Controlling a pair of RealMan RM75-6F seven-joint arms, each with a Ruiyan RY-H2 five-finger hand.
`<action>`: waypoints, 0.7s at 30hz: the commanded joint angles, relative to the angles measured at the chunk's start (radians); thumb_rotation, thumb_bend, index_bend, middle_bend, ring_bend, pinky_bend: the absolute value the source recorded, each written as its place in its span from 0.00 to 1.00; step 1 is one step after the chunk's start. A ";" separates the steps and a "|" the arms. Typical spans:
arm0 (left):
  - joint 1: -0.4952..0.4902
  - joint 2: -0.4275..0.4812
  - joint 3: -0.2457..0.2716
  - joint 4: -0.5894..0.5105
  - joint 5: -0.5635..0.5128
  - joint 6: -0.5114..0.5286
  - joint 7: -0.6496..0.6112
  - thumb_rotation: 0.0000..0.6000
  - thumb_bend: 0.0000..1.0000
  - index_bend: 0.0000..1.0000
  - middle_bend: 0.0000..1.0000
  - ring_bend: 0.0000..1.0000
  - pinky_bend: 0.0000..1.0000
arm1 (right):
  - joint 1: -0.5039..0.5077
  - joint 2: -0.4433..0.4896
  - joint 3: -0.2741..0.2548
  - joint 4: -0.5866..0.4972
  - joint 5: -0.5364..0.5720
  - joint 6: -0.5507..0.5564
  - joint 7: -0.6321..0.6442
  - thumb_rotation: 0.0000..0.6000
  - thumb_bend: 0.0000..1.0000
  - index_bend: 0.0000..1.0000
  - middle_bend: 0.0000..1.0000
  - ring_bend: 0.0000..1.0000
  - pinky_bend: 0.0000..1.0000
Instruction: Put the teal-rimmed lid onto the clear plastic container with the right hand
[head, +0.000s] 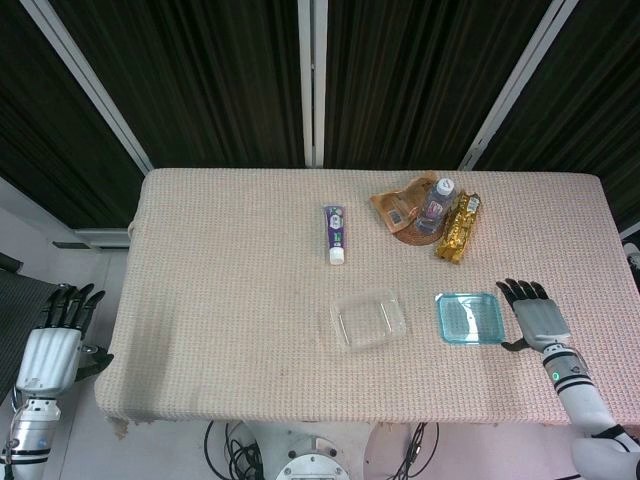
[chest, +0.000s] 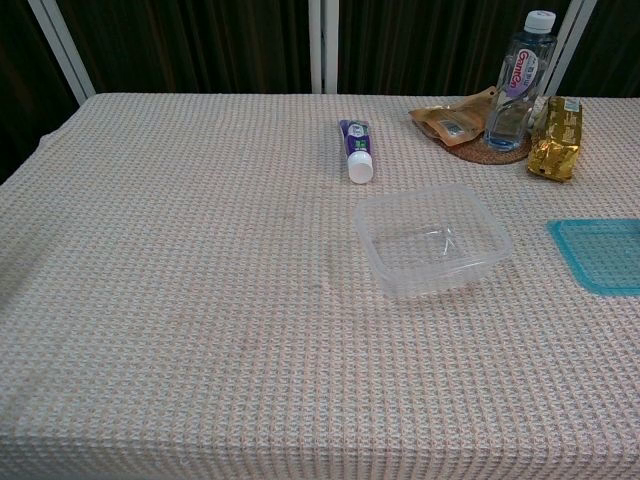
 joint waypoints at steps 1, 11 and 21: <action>-0.003 0.000 -0.001 -0.002 -0.001 -0.004 0.003 1.00 0.00 0.11 0.05 0.00 0.00 | 0.009 -0.015 0.019 0.014 -0.007 -0.018 -0.002 1.00 0.00 0.00 0.03 0.00 0.00; -0.003 0.002 -0.006 -0.002 -0.010 -0.009 0.002 1.00 0.00 0.11 0.05 0.00 0.00 | 0.093 -0.074 0.108 0.065 0.024 -0.102 -0.071 1.00 0.00 0.00 0.03 0.00 0.00; 0.009 0.001 -0.002 0.006 -0.018 0.000 -0.011 1.00 0.00 0.11 0.05 0.00 0.00 | 0.110 0.057 0.113 -0.136 -0.059 -0.149 -0.011 1.00 0.00 0.00 0.06 0.00 0.00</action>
